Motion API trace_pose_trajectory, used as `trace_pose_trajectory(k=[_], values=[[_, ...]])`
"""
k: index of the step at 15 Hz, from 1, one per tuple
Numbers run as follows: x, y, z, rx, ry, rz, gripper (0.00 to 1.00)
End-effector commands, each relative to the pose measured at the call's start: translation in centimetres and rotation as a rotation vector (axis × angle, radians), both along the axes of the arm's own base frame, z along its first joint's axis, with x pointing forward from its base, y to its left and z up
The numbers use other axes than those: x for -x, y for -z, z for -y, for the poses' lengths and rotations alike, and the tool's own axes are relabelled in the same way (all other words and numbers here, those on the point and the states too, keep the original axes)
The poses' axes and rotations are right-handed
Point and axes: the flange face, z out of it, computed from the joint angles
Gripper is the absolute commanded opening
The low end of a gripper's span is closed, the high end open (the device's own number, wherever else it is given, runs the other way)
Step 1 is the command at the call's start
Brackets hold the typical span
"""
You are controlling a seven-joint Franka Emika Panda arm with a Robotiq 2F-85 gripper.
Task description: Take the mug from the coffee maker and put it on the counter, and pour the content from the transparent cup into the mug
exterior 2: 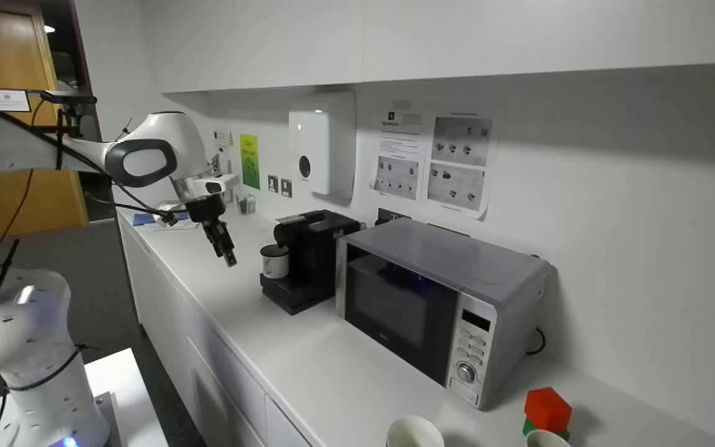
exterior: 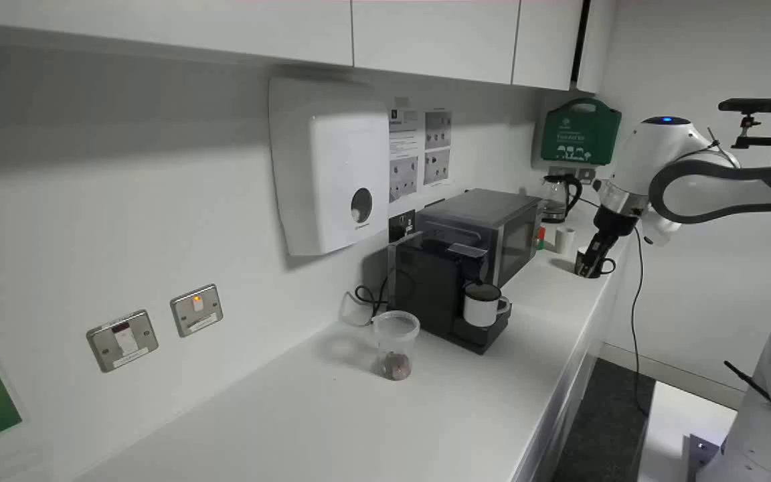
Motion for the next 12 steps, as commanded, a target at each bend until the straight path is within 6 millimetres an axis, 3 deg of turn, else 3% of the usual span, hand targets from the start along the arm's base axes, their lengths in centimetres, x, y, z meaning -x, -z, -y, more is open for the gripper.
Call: trace_pose_trajectory(k=[1, 6, 12], values=[[0.0, 0.0, 0.0, 0.0, 0.0, -0.001, 1.0], [0.0, 0.0, 0.0, 0.0, 0.0, 0.0, 1.0], [-1.5, -0.5, -1.1, -0.106, -0.053, 0.073, 1.0]])
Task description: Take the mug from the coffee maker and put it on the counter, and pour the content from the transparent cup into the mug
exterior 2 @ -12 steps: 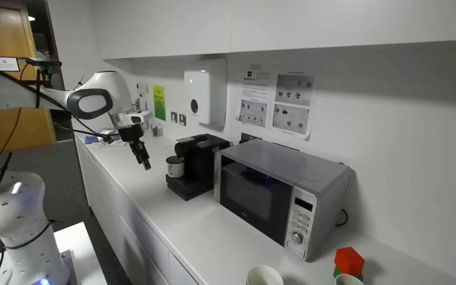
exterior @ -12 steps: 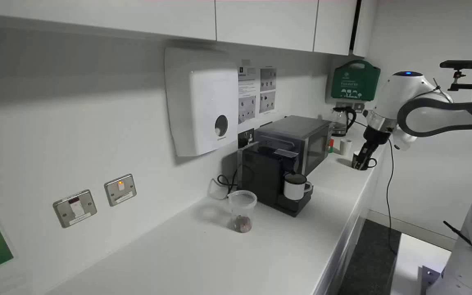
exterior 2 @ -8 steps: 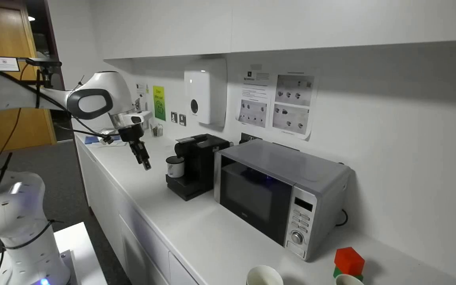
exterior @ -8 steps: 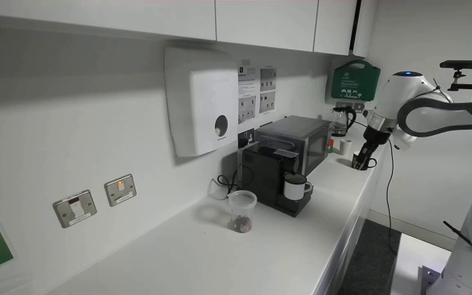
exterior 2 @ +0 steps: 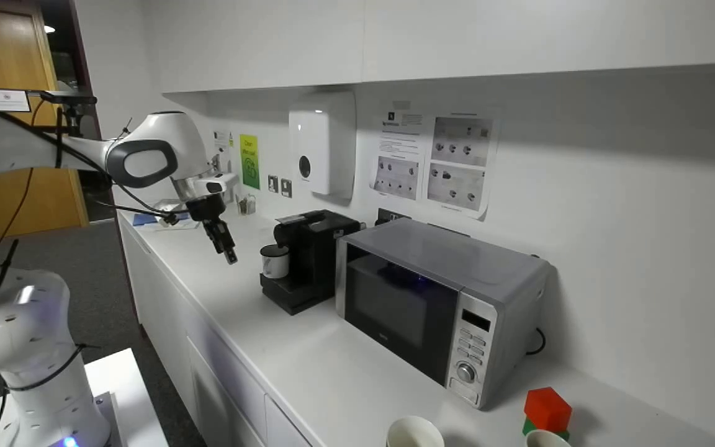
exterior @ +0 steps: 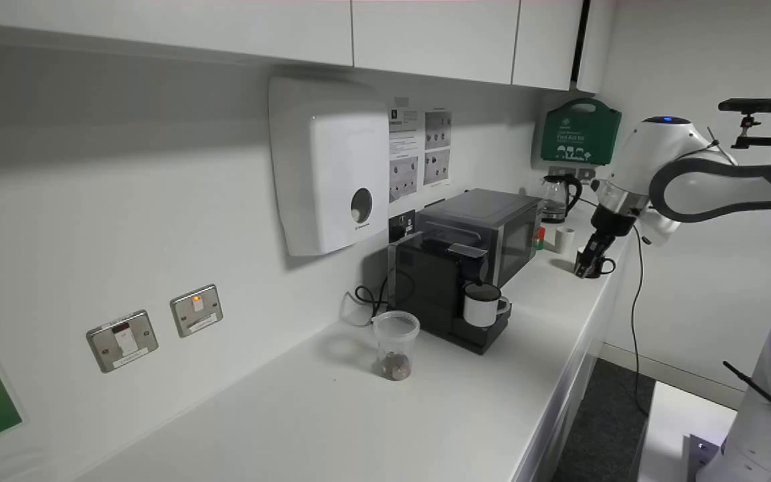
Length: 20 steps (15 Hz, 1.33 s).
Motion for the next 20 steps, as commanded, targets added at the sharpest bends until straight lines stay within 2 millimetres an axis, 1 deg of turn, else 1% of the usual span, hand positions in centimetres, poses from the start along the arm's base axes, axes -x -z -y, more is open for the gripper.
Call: trace_pose_trajectory(k=[1, 4, 7, 10, 14, 17, 20], values=[[-1.8, -0.5, -0.7, -0.089, -0.052, 0.076, 1.0], [-3.6, -0.1, -1.5, -0.155, -0.13, 0.121, 1.0], [-5.7, 1.8, -2.1, -0.226, -0.27, 0.096, 1.0], [-7.5, 3.8, -2.1, -0.281, -0.412, 0.053, 1.0], [-9.9, 5.8, -1.2, -0.315, -0.588, 0.018, 1.0], [-11.7, 6.7, 0.0, -0.353, -0.66, 0.022, 1.0], [-13.2, 7.3, 1.0, -0.418, -0.701, 0.048, 1.0]])
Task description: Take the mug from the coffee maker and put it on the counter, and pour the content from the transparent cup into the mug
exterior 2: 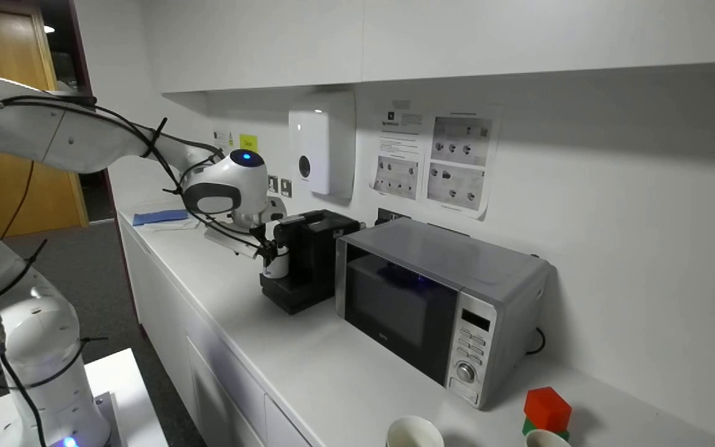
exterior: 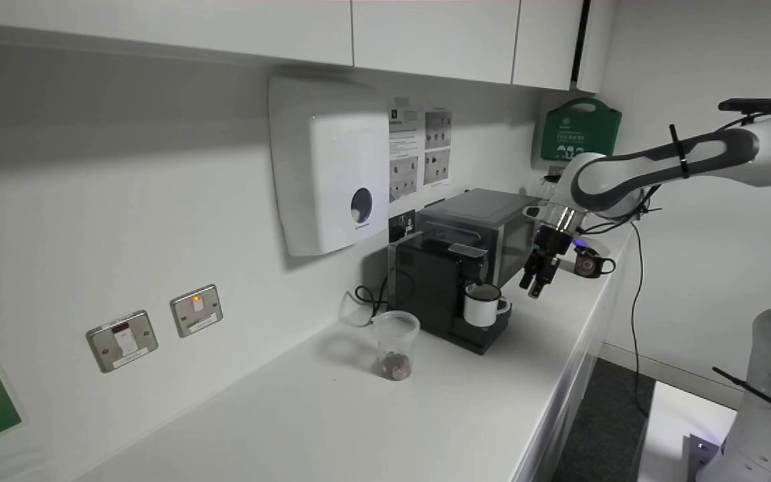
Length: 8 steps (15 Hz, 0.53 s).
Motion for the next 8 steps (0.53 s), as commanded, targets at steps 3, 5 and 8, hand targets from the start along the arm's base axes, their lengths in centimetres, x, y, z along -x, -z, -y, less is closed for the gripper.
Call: trace_pose_trajectory(k=[3, 5, 8], values=[[-3.3, 0.3, 1.6, -0.134, -0.09, 0.009, 1.0], [-3.7, 0.7, 2.2, -0.16, -0.107, 0.004, 1.0], [-3.8, 1.5, 3.8, -0.156, -0.071, 0.022, 1.0]])
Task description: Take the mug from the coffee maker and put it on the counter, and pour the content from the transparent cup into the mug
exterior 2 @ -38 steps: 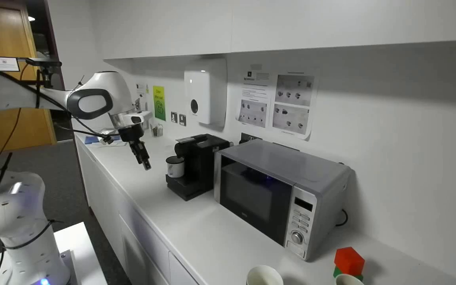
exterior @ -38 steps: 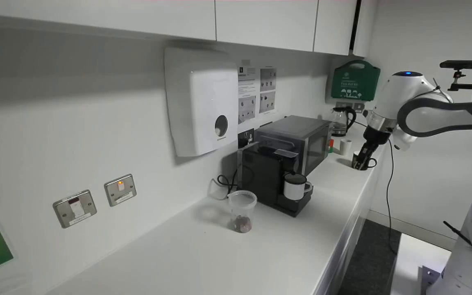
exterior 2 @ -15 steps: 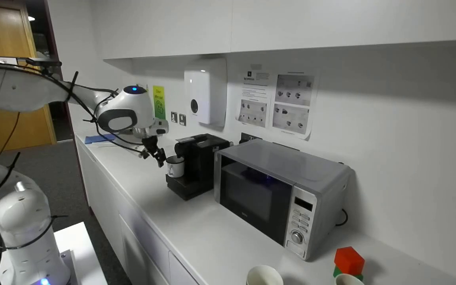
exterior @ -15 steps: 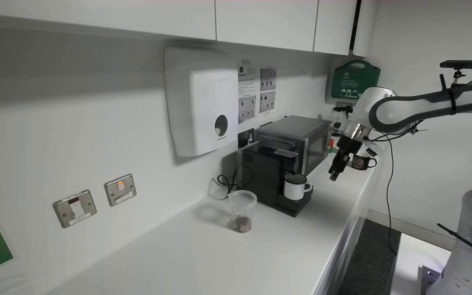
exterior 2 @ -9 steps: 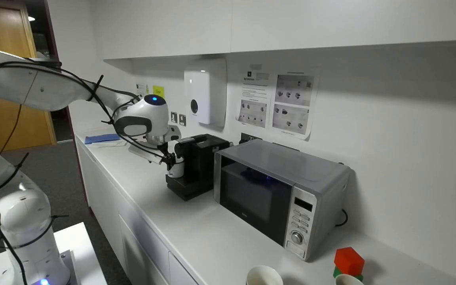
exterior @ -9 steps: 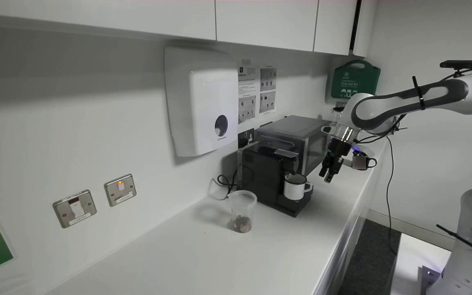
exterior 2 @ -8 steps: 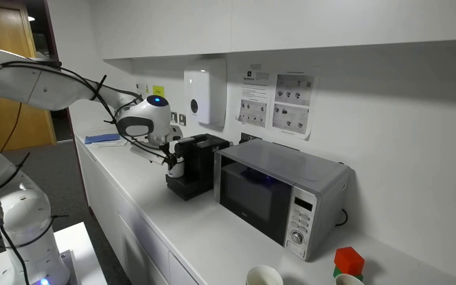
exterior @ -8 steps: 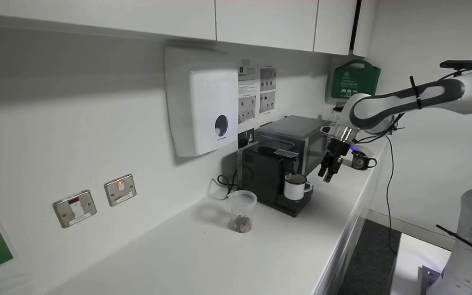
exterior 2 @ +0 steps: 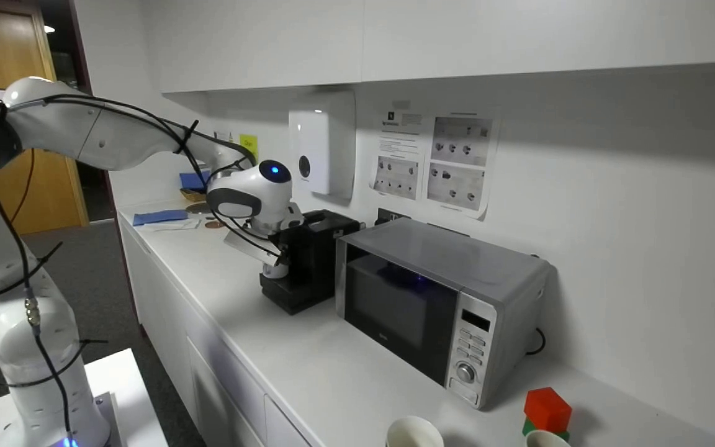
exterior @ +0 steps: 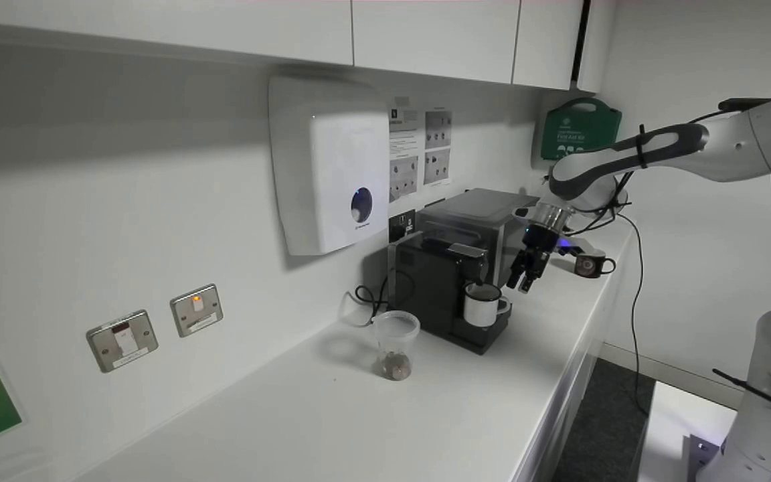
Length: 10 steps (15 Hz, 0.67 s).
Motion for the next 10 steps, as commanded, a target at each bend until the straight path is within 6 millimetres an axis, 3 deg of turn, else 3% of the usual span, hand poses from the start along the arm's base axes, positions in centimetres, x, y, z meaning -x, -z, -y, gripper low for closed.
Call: trace_pose_trajectory(k=[1, 6, 10], values=[[-0.6, 0.3, 2.1, -0.029, 0.033, 0.034, 1.0], [-0.5, 1.2, 3.0, -0.096, 0.095, 0.037, 1.0], [-0.8, 1.8, 1.9, -0.102, 0.094, 0.011, 1.0]])
